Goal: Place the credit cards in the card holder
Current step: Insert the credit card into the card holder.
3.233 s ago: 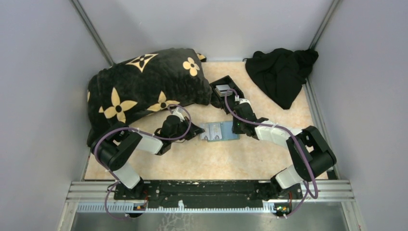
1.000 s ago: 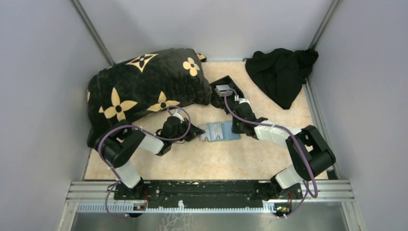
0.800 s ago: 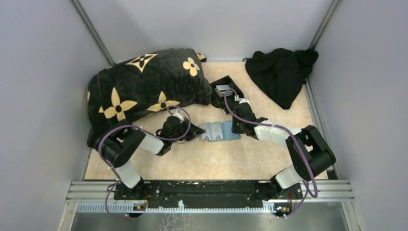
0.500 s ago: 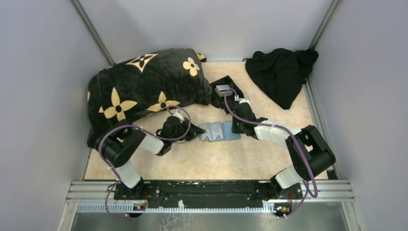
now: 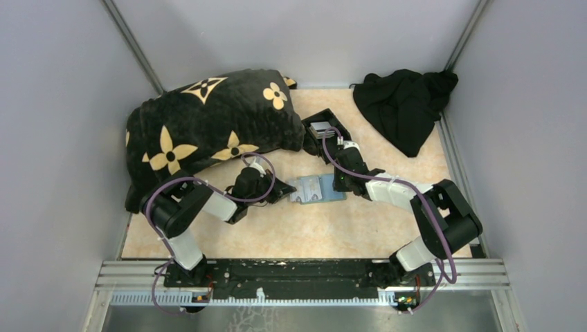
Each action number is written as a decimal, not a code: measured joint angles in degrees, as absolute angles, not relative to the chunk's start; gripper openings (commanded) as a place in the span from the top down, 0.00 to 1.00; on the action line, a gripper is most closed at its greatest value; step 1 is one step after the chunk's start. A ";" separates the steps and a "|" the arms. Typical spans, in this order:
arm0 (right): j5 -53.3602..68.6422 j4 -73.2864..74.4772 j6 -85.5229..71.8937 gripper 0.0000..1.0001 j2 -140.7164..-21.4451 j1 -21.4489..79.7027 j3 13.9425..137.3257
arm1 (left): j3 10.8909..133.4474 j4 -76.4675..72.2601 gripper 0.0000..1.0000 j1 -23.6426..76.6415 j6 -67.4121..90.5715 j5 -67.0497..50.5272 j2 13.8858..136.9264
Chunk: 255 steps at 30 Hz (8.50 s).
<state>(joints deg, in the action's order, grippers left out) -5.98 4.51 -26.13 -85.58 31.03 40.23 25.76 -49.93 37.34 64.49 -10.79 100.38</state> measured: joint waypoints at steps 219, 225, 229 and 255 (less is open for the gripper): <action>-18.28 8.60 -27.29 0.88 -81.76 32.16 39.88 | 54.87 -22.17 0.55 48.77 61.84 -6.87 111.63; -18.61 8.43 -27.75 0.92 -81.82 30.41 39.88 | 56.88 -18.46 0.54 48.84 60.75 -6.81 111.68; -18.57 7.99 -28.14 0.94 -82.65 29.47 39.88 | 57.98 -16.71 0.54 48.99 60.38 -6.72 111.85; -16.60 4.60 -28.64 0.99 -86.89 26.76 40.23 | 66.00 -8.27 0.51 49.78 59.20 -6.74 115.09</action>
